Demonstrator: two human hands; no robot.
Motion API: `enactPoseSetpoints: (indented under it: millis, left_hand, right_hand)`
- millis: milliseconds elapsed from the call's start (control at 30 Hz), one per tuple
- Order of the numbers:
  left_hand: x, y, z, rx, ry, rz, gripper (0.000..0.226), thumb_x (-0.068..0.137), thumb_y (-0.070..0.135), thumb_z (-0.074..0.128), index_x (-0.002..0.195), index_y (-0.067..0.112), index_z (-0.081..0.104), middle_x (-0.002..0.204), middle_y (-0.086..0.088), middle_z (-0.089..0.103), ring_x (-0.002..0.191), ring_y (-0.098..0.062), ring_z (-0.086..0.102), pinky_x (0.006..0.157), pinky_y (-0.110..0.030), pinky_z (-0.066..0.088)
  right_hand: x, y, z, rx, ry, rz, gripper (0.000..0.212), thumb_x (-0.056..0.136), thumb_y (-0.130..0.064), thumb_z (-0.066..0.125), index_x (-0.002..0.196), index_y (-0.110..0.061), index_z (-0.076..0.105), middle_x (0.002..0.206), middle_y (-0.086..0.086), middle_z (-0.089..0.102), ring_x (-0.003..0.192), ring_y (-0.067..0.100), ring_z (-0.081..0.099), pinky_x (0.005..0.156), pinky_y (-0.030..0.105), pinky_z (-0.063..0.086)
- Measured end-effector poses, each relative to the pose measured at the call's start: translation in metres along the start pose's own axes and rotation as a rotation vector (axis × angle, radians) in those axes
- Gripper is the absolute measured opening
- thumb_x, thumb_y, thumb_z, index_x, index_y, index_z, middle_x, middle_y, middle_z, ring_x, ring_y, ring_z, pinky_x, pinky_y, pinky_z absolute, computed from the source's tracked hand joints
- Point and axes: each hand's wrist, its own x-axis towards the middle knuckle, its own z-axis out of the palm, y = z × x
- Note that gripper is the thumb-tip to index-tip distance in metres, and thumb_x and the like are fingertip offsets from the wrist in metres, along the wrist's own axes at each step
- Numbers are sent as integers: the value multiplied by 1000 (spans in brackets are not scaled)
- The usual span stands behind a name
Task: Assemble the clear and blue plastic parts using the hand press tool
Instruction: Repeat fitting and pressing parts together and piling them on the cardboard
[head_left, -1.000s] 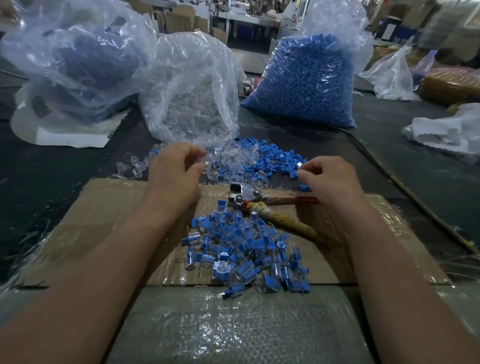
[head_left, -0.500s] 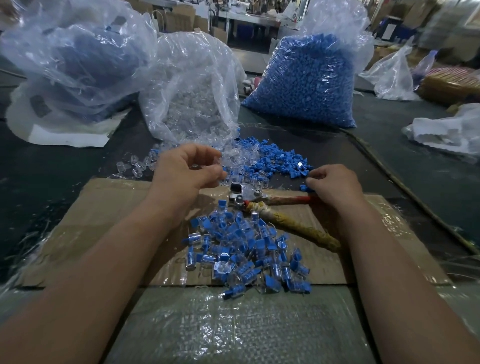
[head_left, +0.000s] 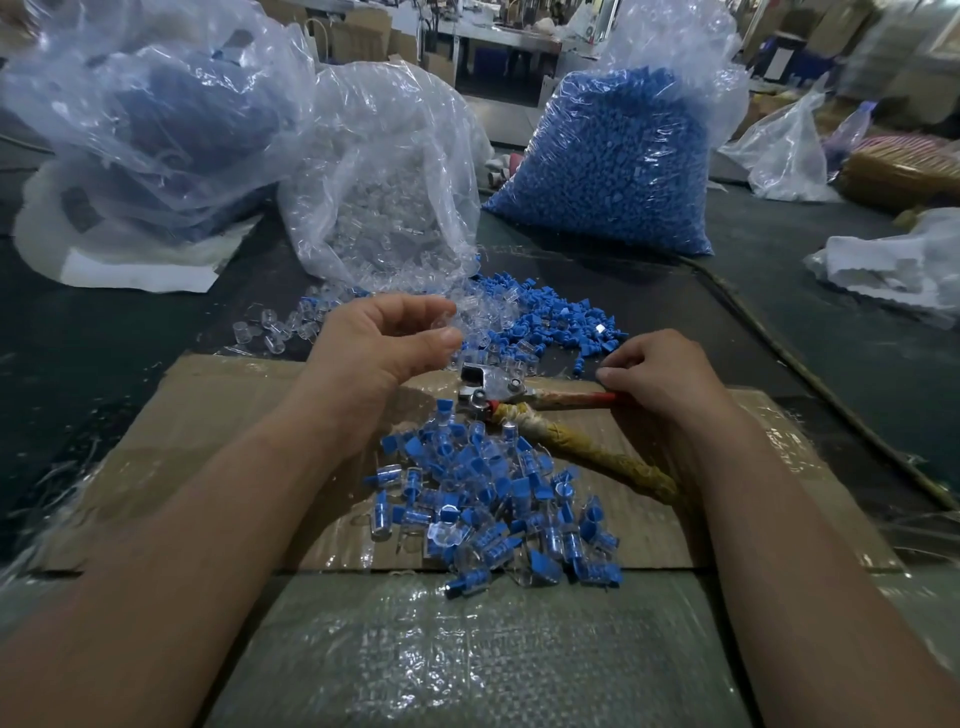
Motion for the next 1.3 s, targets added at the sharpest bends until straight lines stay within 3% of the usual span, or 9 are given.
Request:
enactPoseSetpoints:
  millis: [200, 333, 500, 633, 833, 1300]
  left_hand:
    - [2, 0, -1, -83, -33, -3, 26, 57, 13, 67, 83, 10, 66, 74, 0, 69, 71, -12, 66, 65, -16, 52]
    - [1, 2, 0, -163, -88, -13, 25, 61, 11, 65, 86, 7, 65, 70, 0, 70, 68, -9, 67, 61, -16, 52]
    - [1, 1, 3, -223, -135, -46, 24, 64, 8, 61, 87, 3, 64, 72, -4, 71, 68, -12, 68, 62, -17, 54]
    - [1, -2, 5, -214, -158, -66, 24, 66, 9, 61, 89, 3, 65, 75, -6, 71, 70, -13, 68, 62, -17, 54]
    - [0, -3, 5, -214, -165, -80, 23, 65, 8, 62, 87, 5, 67, 76, -8, 72, 72, -16, 69, 61, -18, 54]
    - [-2, -3, 7, -144, -172, -28, 22, 61, 9, 65, 83, 7, 65, 73, -3, 71, 69, -11, 68, 60, -17, 53]
  right_hand:
    - [-2, -3, 2, 25, 81, -79, 5, 86, -24, 62, 81, -25, 63, 81, -9, 57, 76, 7, 51, 71, 28, 40]
    - [-10, -14, -1, 272, 195, -185, 7, 89, -20, 59, 90, -26, 60, 79, -11, 57, 73, 2, 52, 67, 21, 41]
    - [-36, -43, 3, 526, 142, -337, 21, 88, -16, 59, 77, -33, 57, 78, -8, 64, 76, 7, 62, 72, 24, 52]
    - [-52, -60, 11, 514, 109, -473, 20, 83, -14, 65, 75, -32, 59, 75, -11, 59, 69, -4, 55, 66, 11, 47]
    - [-63, -69, 11, 779, 80, -468, 17, 83, -3, 63, 79, -20, 64, 71, -4, 64, 61, 4, 62, 61, 16, 52]
    - [-64, -70, 18, 622, 60, -496, 19, 79, -9, 69, 73, -27, 64, 69, -9, 65, 65, 7, 64, 66, 22, 55]
